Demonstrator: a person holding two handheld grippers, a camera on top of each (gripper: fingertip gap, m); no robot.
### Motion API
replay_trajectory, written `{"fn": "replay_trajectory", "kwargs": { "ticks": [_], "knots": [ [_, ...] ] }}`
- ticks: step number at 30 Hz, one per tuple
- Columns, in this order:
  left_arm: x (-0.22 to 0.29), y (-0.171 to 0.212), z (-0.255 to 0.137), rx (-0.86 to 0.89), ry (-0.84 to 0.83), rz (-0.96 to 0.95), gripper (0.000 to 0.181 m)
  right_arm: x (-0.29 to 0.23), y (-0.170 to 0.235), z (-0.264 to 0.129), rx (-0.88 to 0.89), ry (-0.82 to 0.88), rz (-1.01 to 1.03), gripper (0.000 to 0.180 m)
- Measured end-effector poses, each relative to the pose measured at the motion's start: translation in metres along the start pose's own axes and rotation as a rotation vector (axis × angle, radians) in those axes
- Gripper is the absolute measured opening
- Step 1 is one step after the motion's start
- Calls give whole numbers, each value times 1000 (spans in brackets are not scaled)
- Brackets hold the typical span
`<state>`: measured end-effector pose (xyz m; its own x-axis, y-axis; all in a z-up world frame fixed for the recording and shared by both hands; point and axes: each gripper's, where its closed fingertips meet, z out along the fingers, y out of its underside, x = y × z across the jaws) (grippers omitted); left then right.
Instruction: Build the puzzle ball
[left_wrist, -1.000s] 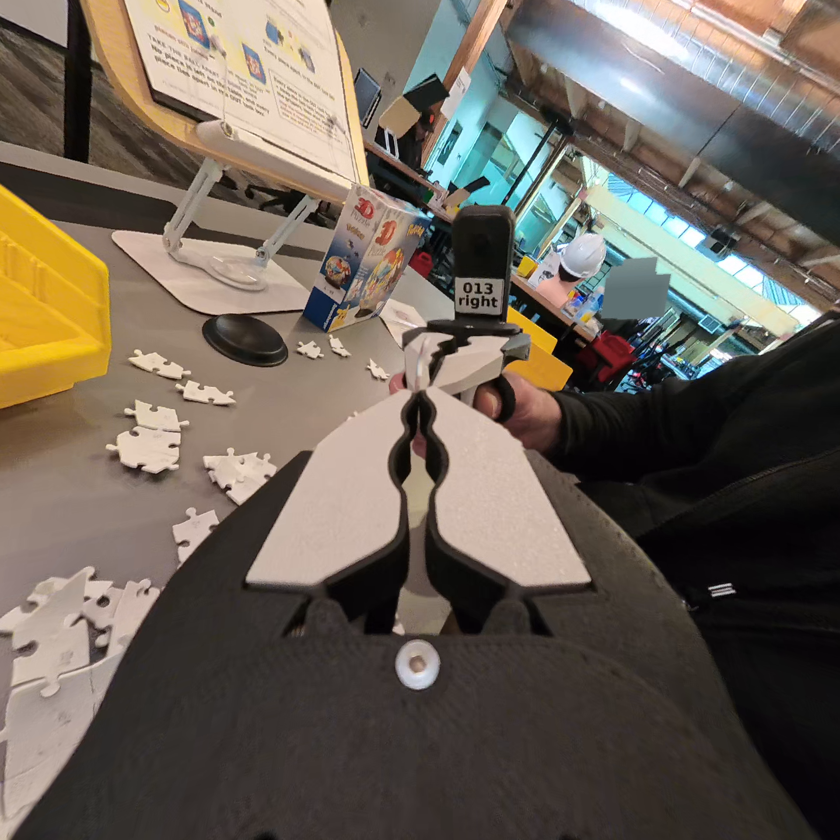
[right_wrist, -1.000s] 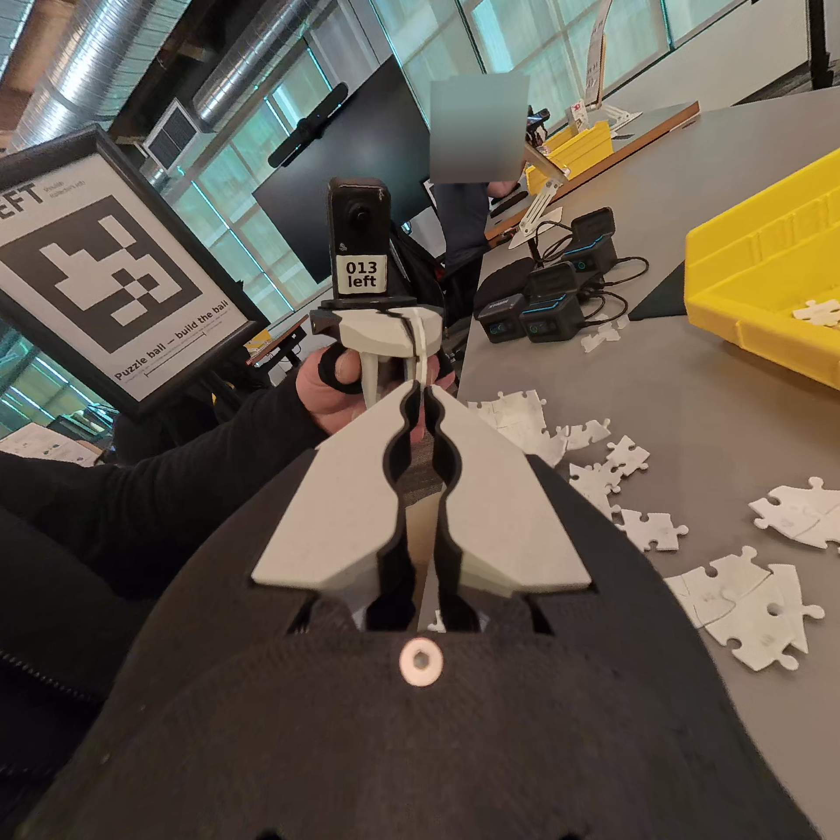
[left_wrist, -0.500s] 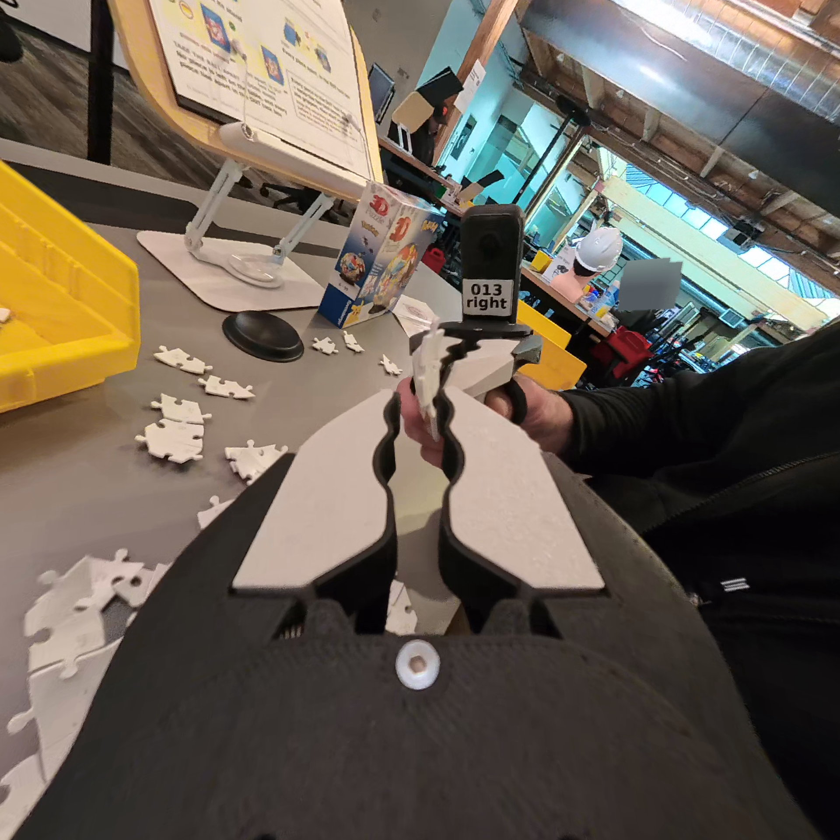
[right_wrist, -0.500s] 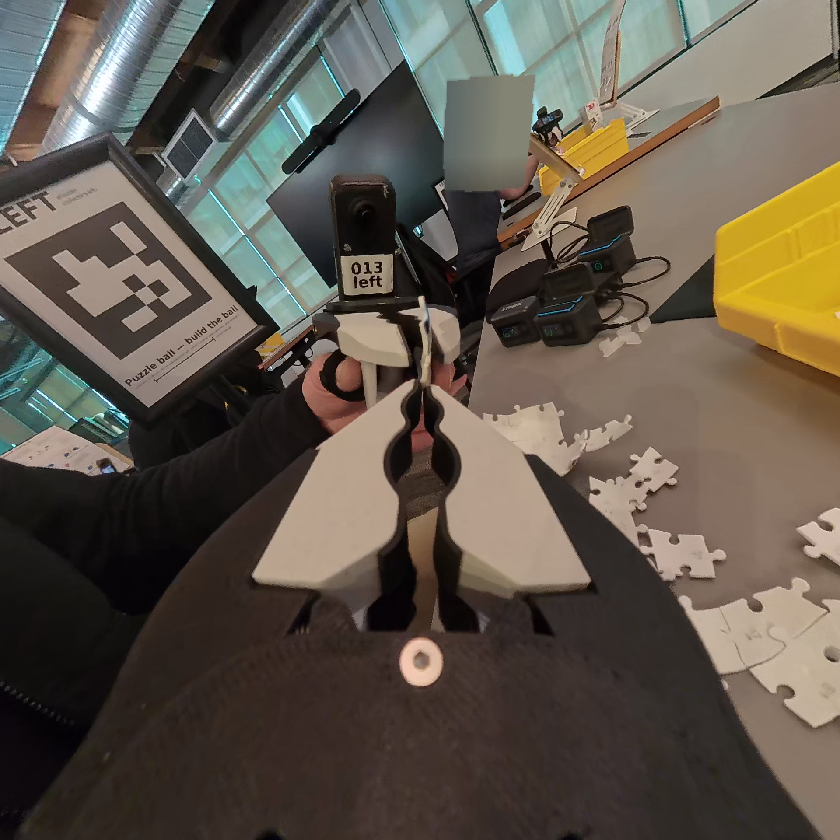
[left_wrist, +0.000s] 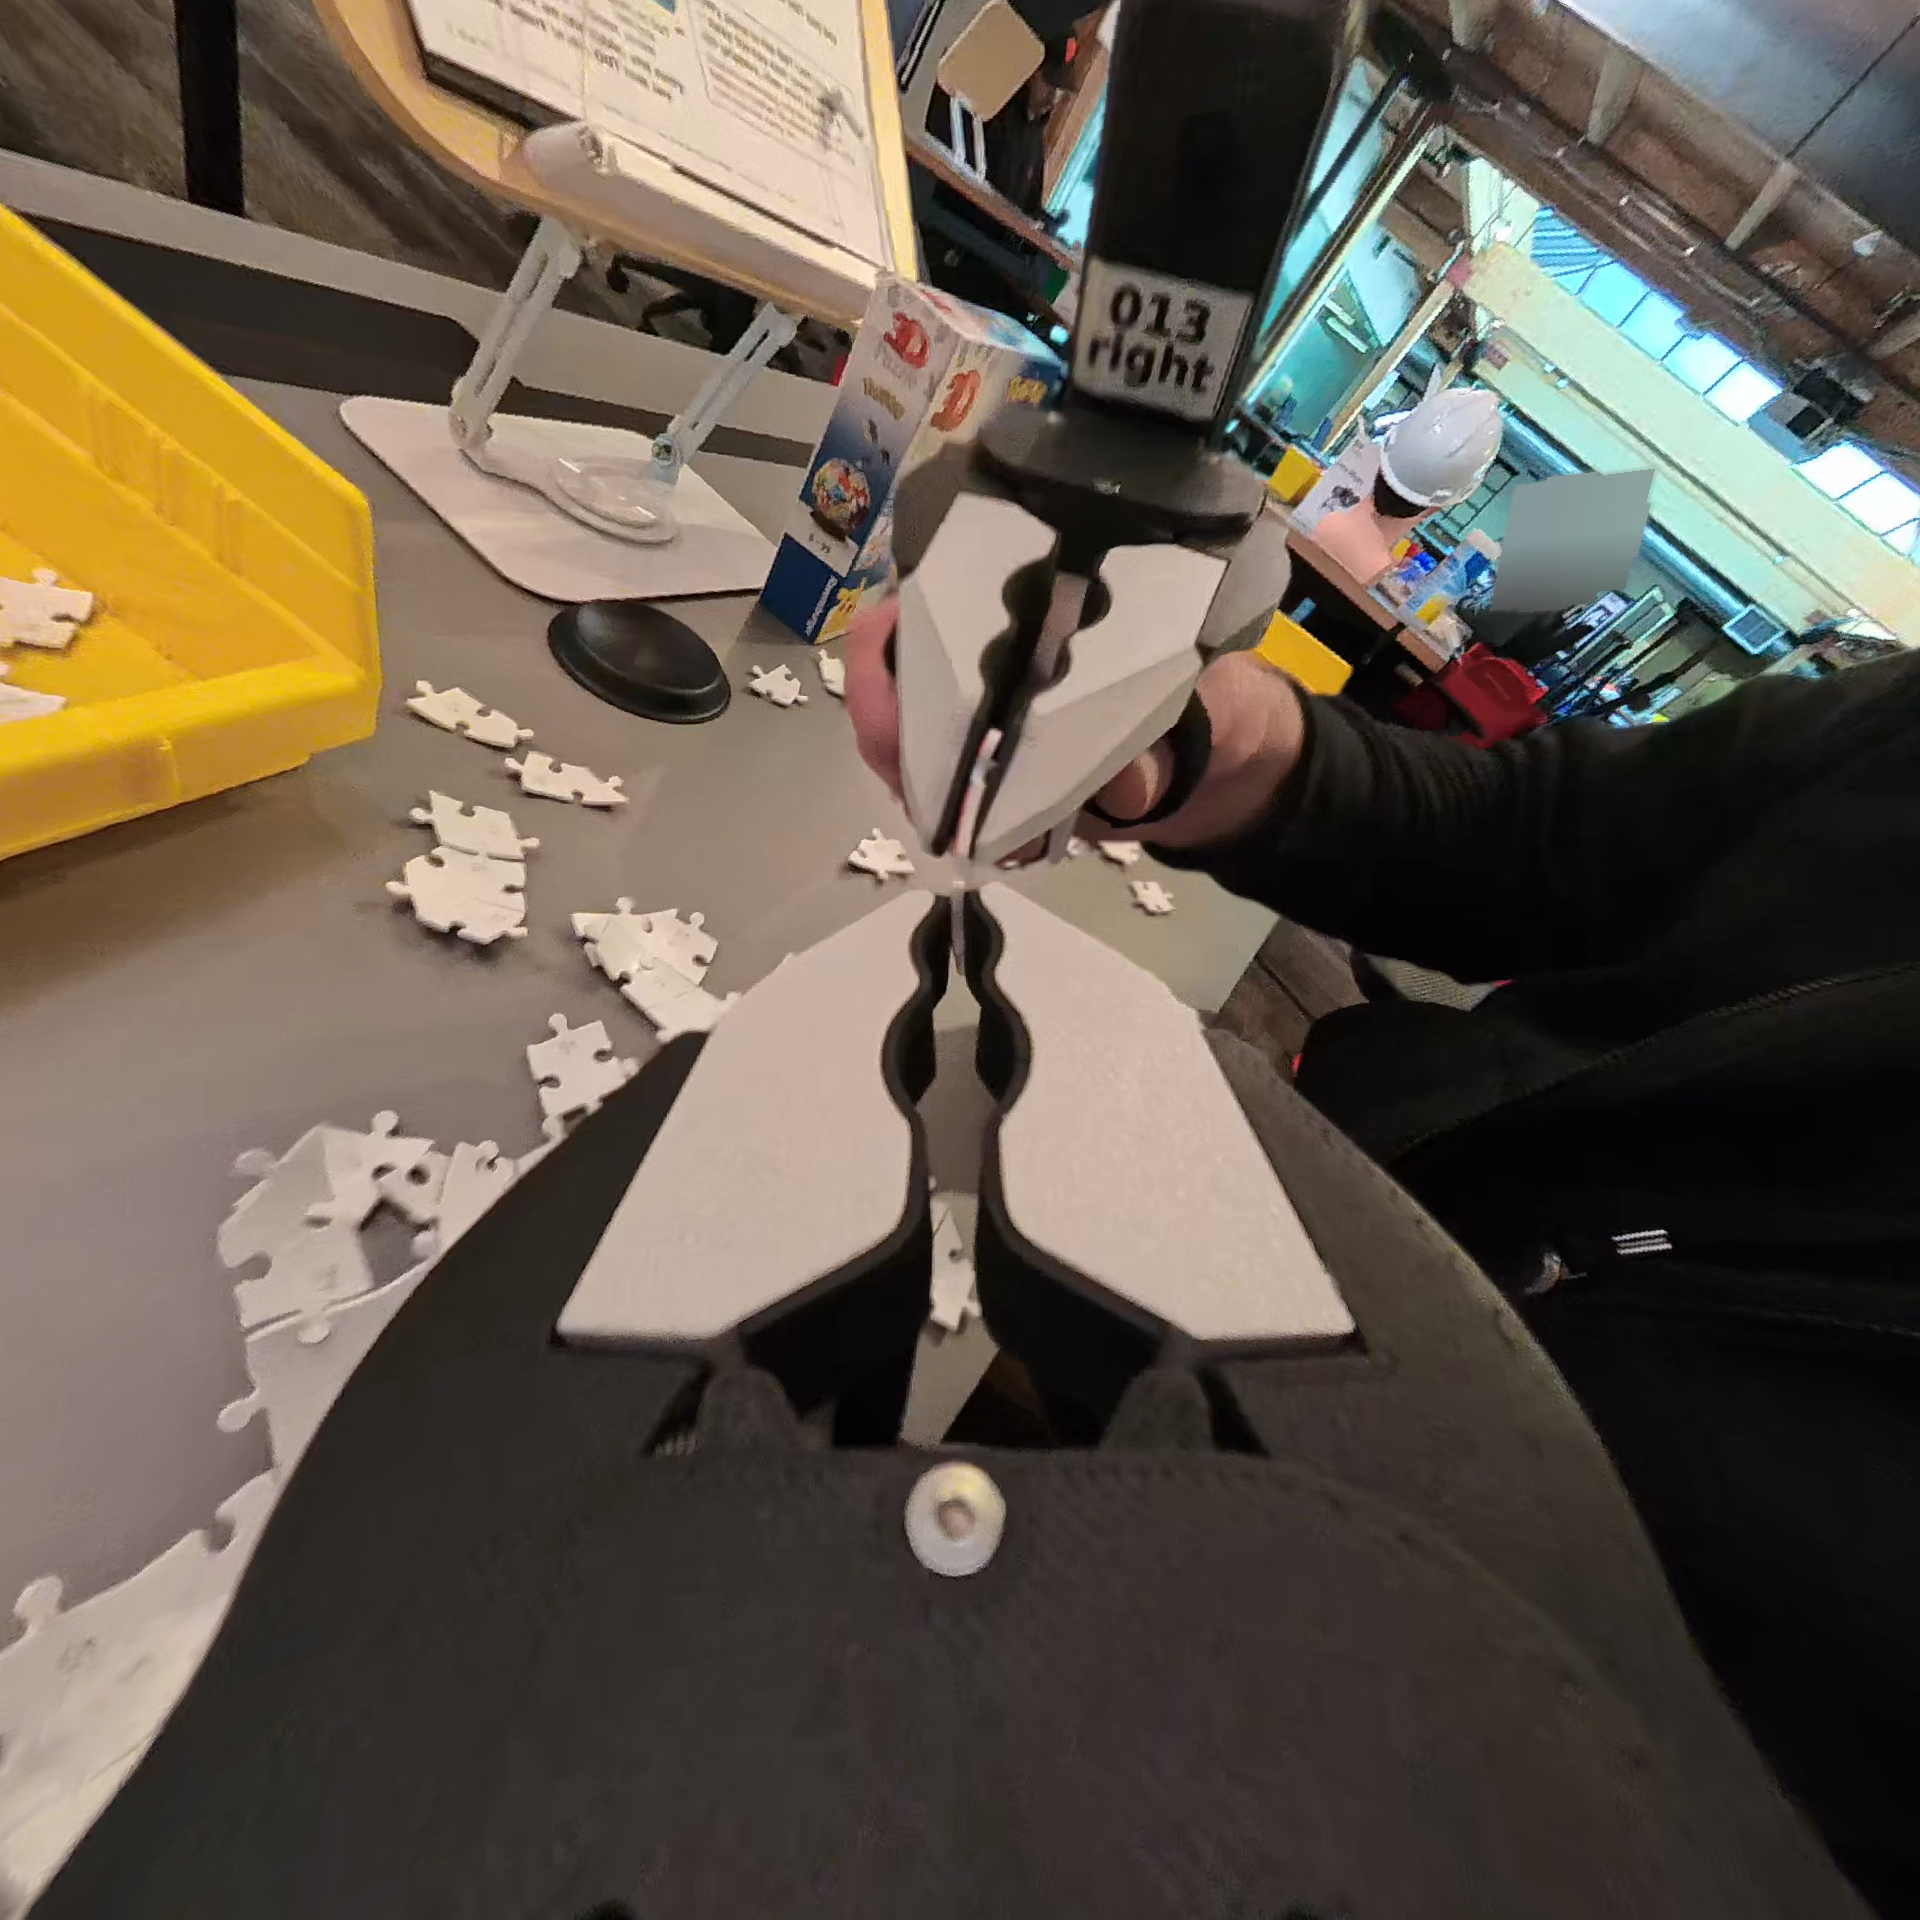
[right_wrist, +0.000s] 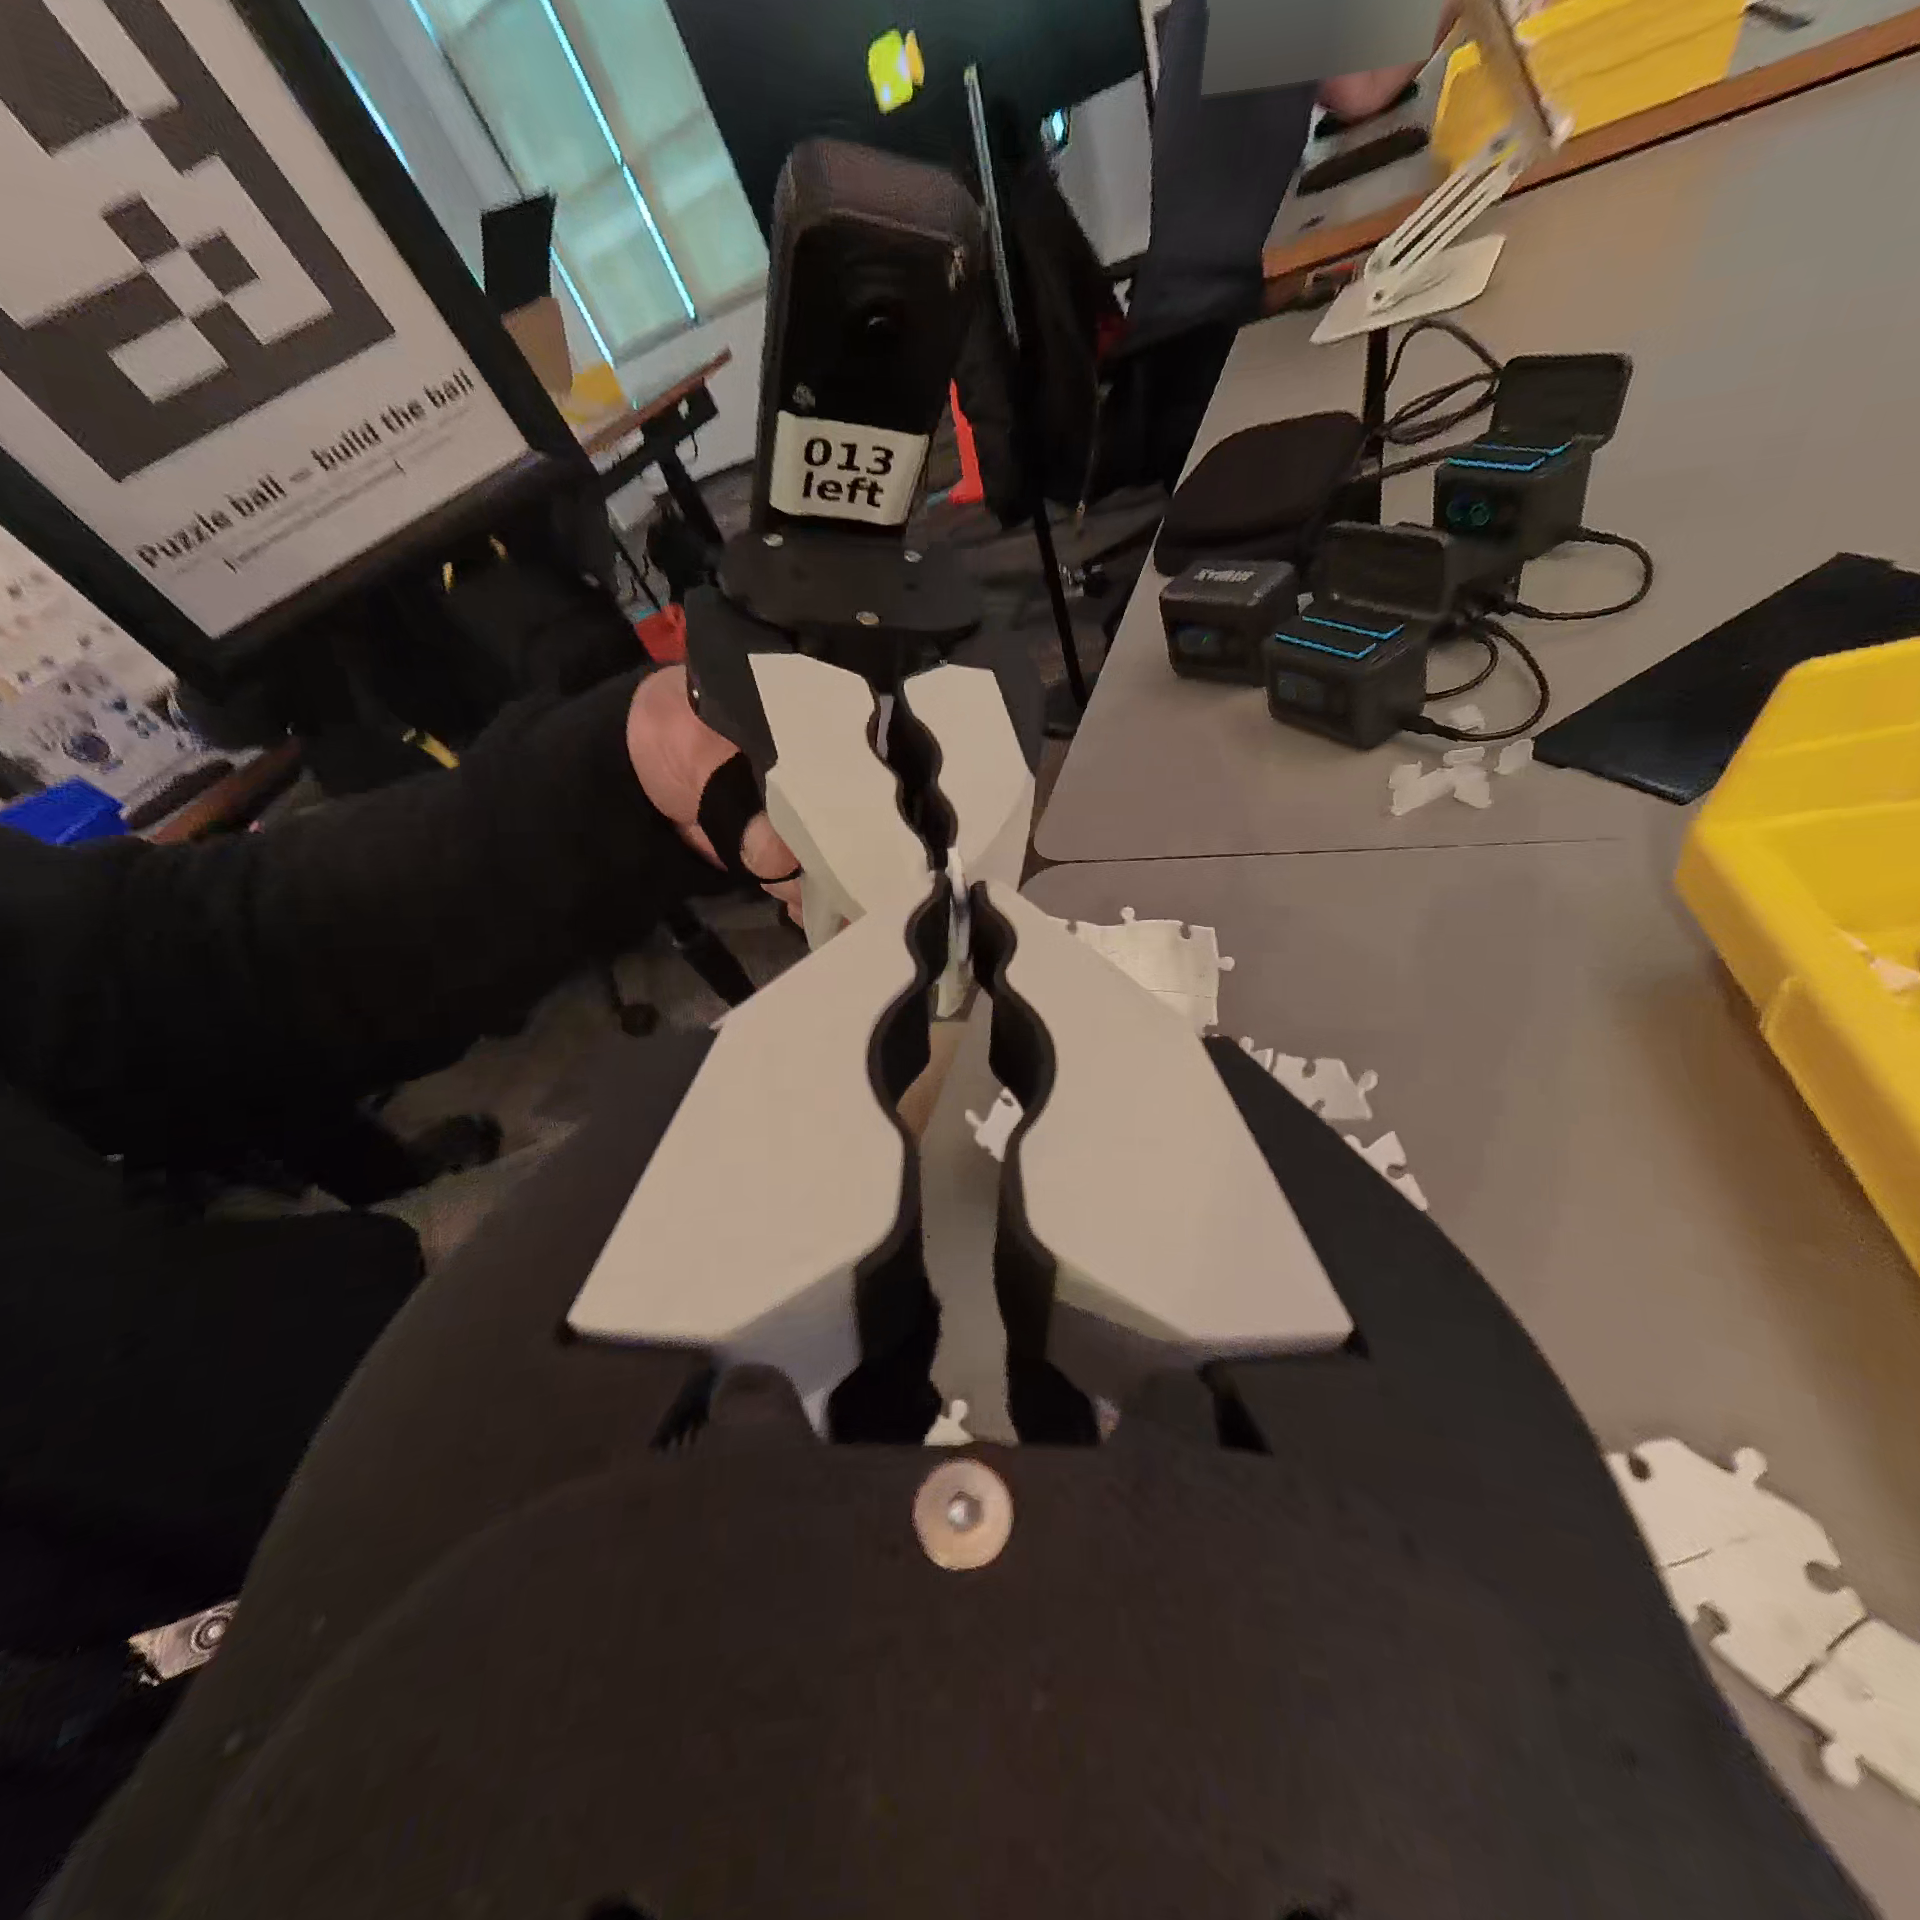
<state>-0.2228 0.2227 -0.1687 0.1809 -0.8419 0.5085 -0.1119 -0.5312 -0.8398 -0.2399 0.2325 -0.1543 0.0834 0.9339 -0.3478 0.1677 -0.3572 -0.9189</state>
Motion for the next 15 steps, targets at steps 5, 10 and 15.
{"fn": "replay_trajectory", "kwargs": {
  "ticks": [5,10,15],
  "knots": [
    [-25,10,-21,-51,-82,-32,3,16,8,27,-155,-78,36,1],
    [-52,22,-43,-45,-118,-109,2,35,17,56,-255,-101,24,1],
    [-69,35,-53,-92,-135,-150,2,45,30,72,-350,-153,50,0]
  ]
}}
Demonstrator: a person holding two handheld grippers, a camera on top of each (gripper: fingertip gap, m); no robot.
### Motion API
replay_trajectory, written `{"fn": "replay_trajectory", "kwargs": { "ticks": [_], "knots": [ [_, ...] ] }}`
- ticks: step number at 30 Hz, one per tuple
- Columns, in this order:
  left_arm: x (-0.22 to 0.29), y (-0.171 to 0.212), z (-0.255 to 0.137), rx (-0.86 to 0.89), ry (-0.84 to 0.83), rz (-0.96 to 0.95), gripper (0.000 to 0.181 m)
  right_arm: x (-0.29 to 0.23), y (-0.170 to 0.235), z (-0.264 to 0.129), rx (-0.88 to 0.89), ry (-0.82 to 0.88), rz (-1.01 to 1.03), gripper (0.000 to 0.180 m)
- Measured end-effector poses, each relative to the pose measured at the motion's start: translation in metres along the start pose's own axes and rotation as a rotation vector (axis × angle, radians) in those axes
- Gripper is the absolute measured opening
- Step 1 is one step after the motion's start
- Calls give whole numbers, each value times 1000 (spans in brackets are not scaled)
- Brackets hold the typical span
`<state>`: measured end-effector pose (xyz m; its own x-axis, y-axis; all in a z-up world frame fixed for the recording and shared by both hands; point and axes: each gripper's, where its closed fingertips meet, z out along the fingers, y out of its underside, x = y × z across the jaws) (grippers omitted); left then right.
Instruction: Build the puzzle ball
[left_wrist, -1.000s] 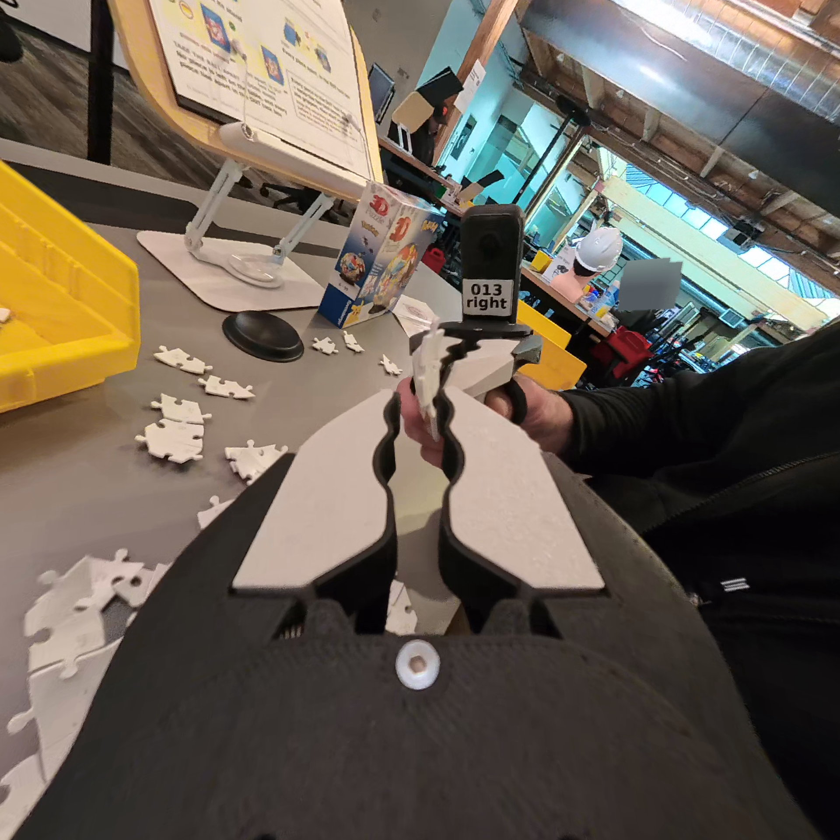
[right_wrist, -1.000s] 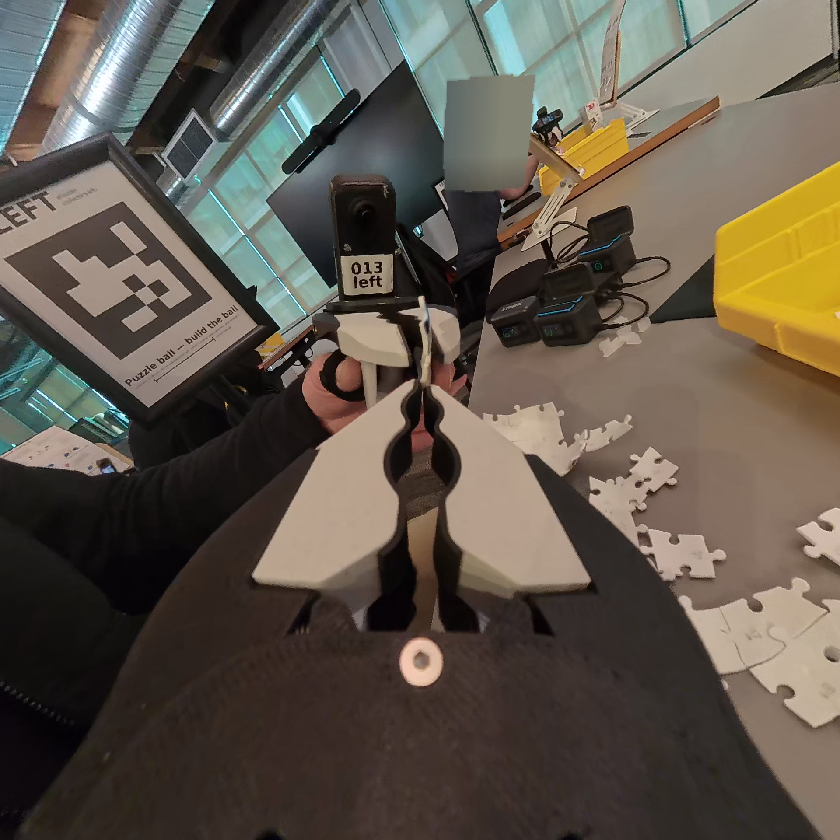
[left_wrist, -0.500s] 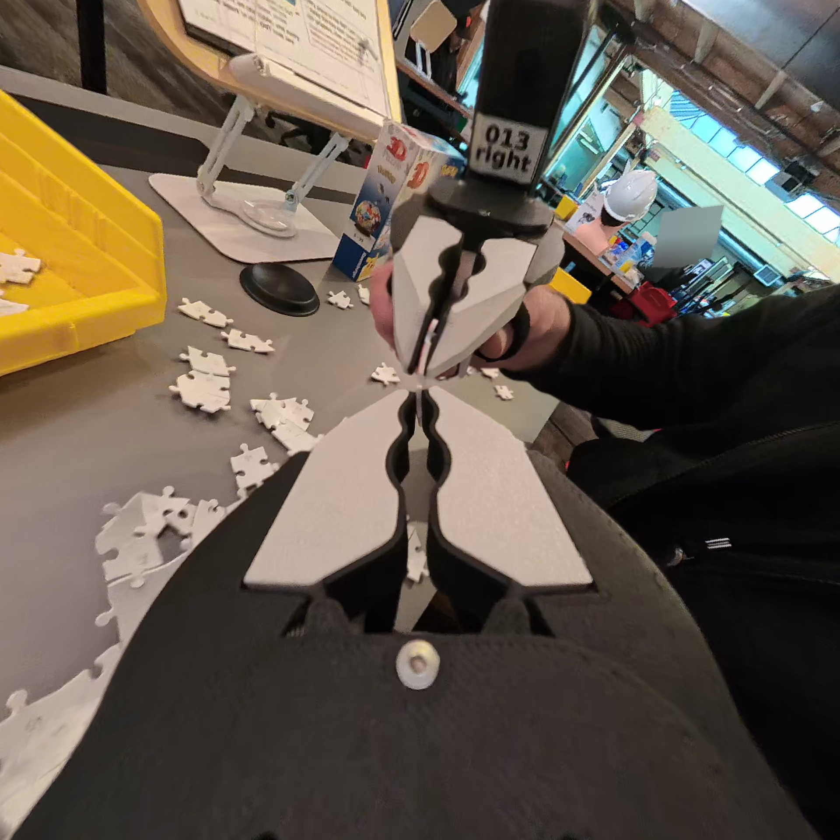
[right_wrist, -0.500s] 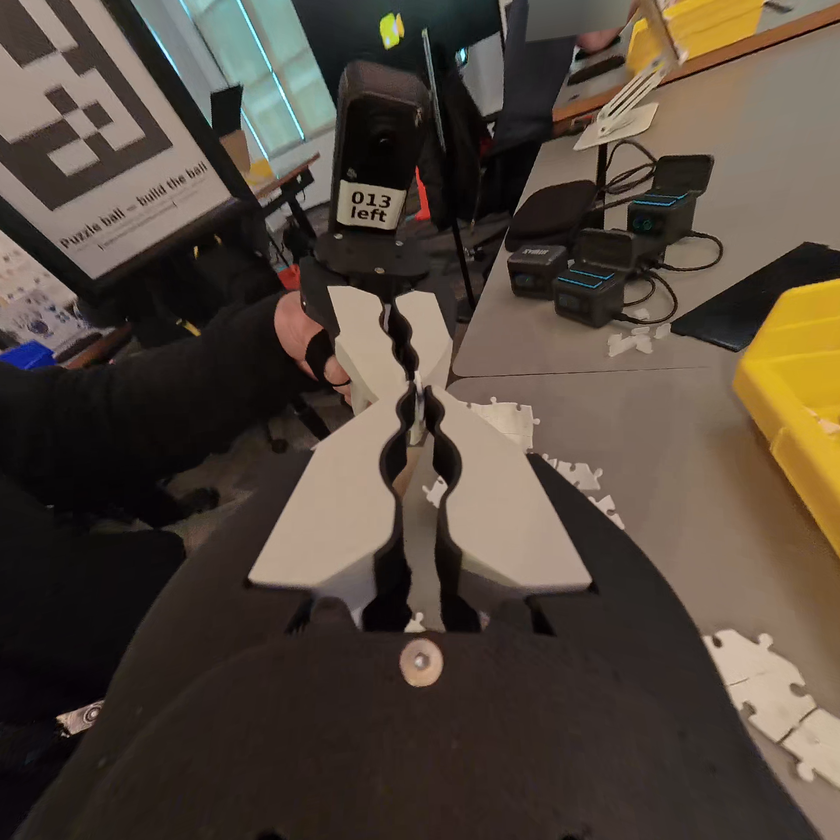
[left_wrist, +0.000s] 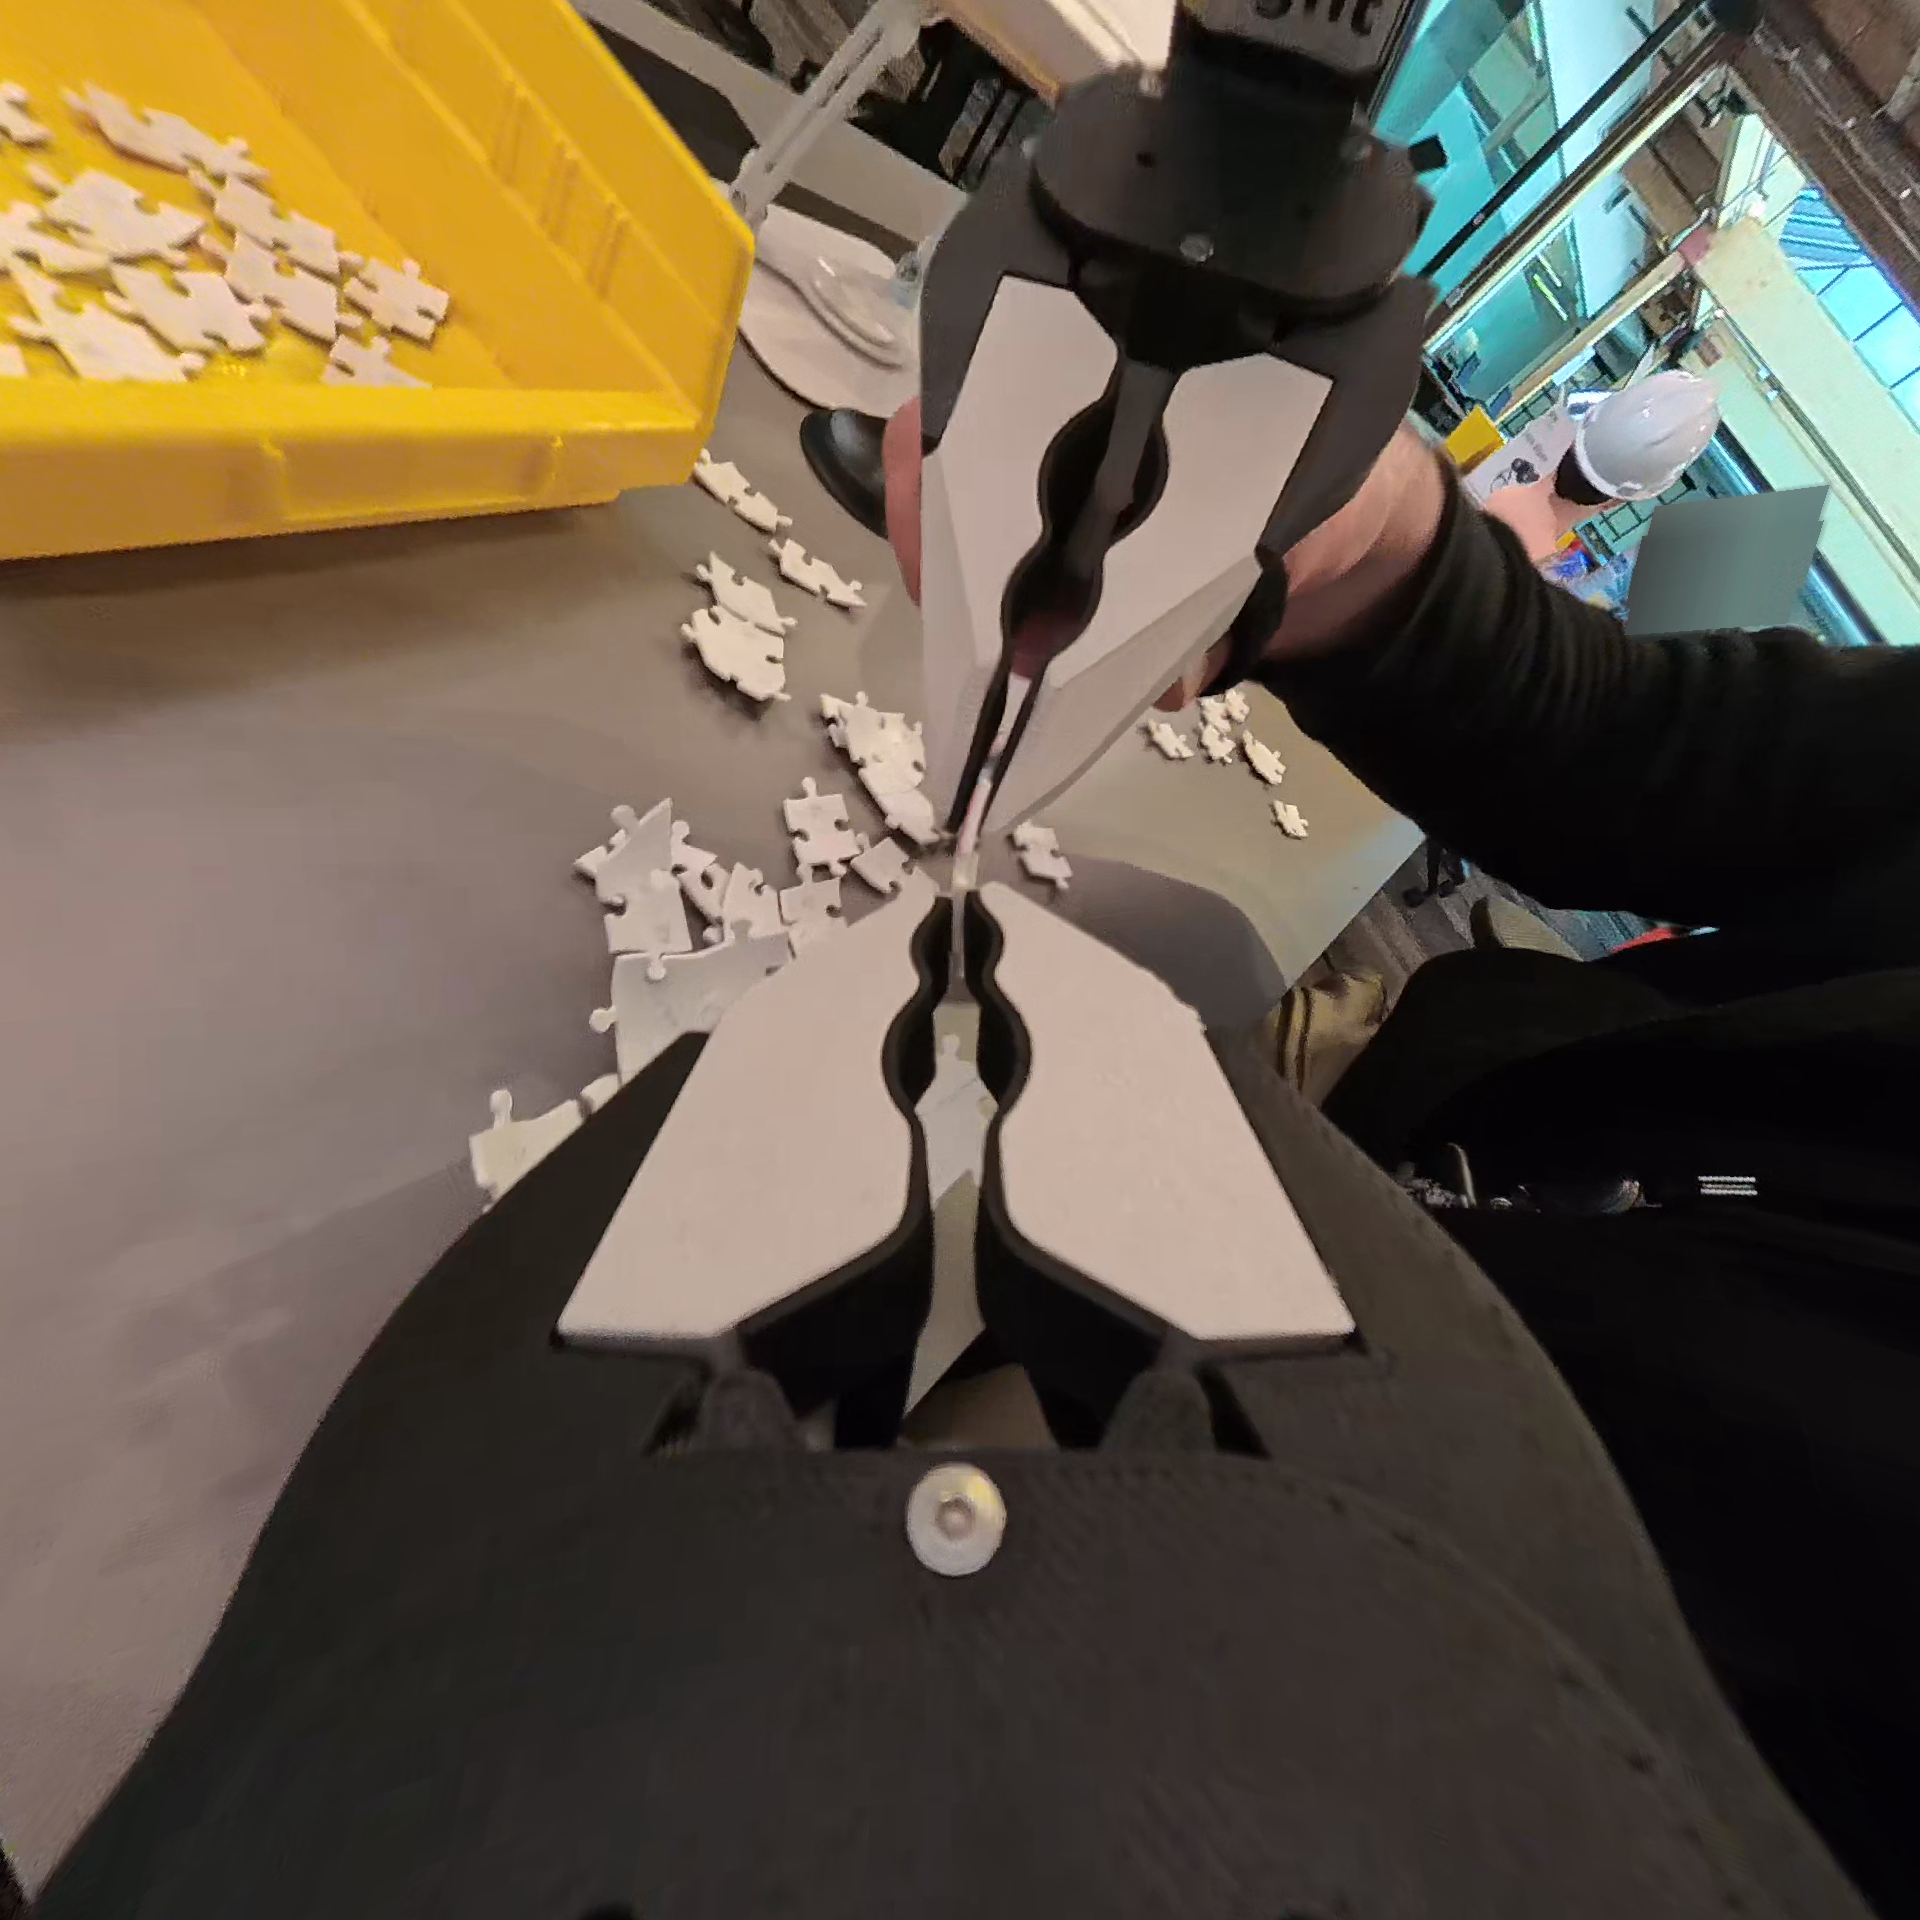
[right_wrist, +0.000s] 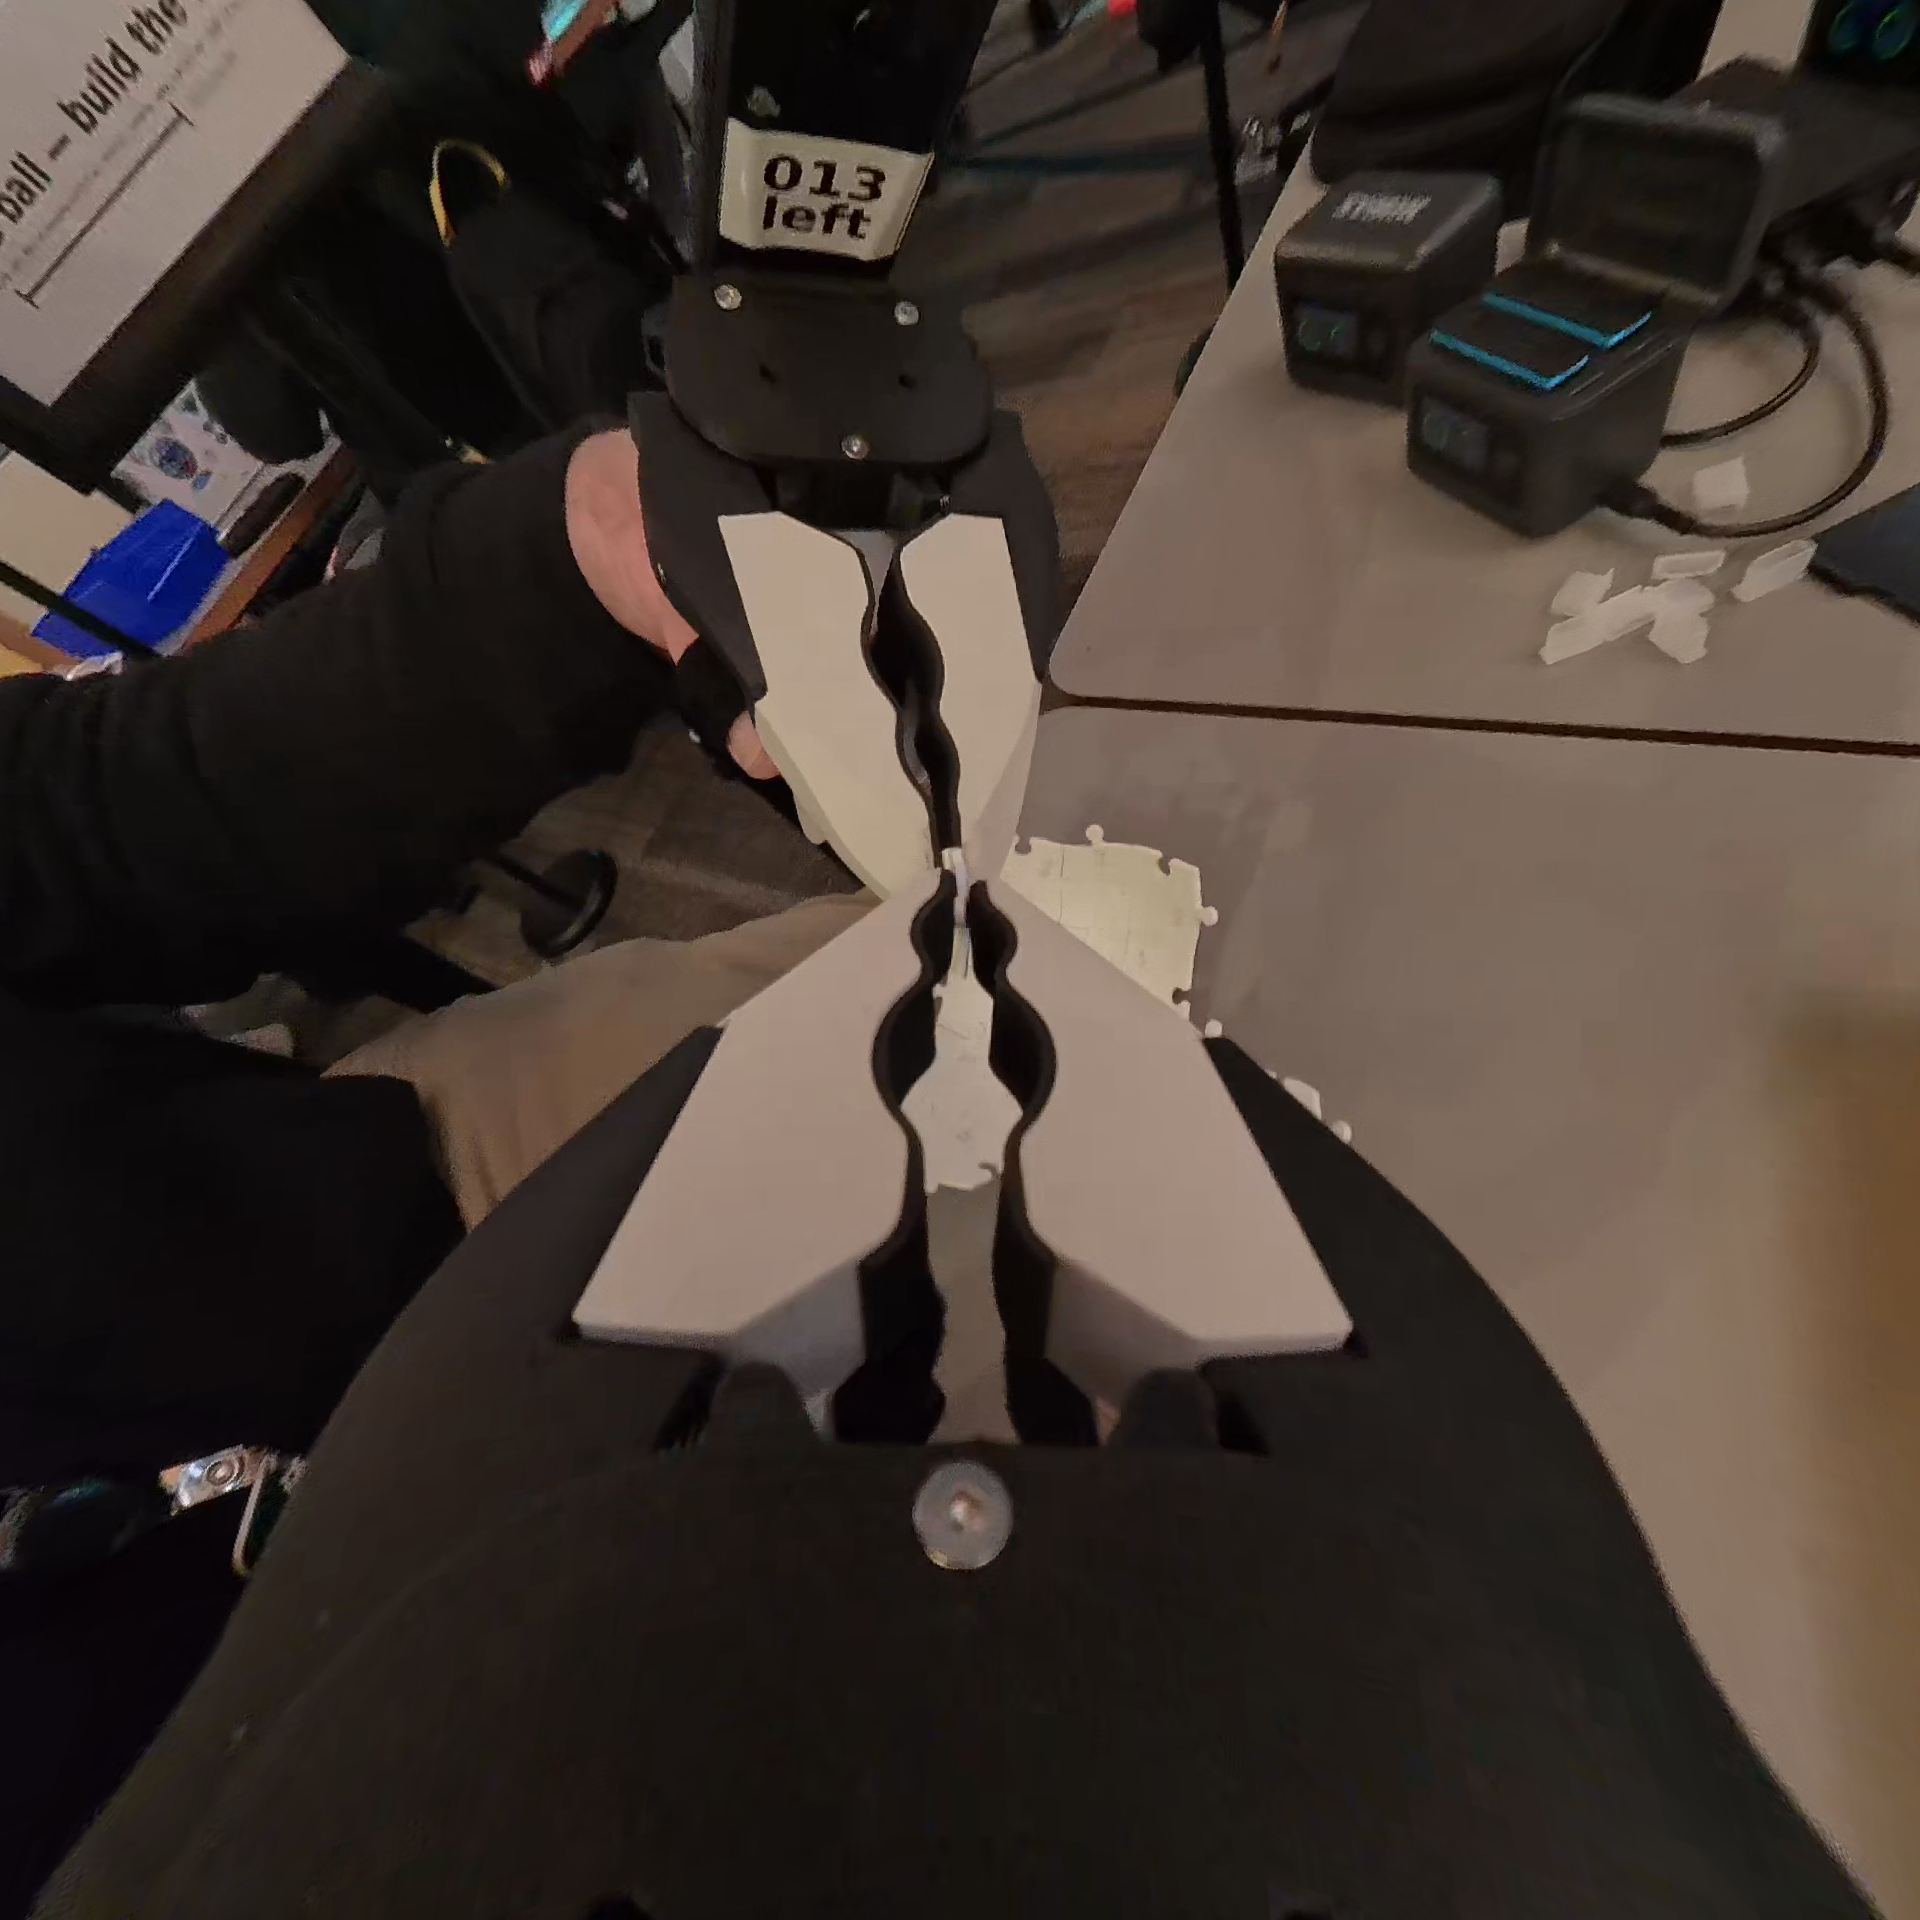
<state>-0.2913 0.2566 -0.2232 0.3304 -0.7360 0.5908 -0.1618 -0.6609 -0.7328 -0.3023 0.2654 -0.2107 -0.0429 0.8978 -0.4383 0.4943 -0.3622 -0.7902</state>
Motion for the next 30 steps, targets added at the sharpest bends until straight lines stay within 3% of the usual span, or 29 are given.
{"fn": "replay_trajectory", "kwargs": {
  "ticks": [4,6,14,20,30],
  "knots": [
    [-19,9,-1,-63,-49,-3,8,17,8,11,-65,14,53,0],
    [-35,13,-9,-89,-119,-6,26,26,12,17,-80,41,75,0],
    [-82,42,-22,-221,-301,-27,56,55,41,36,-221,139,84,0],
    [-95,60,-14,-259,-273,-90,54,65,52,47,-274,177,82,0],
    [-91,72,2,-286,-199,-144,31,71,60,52,-295,209,95,0]
  ]
}}
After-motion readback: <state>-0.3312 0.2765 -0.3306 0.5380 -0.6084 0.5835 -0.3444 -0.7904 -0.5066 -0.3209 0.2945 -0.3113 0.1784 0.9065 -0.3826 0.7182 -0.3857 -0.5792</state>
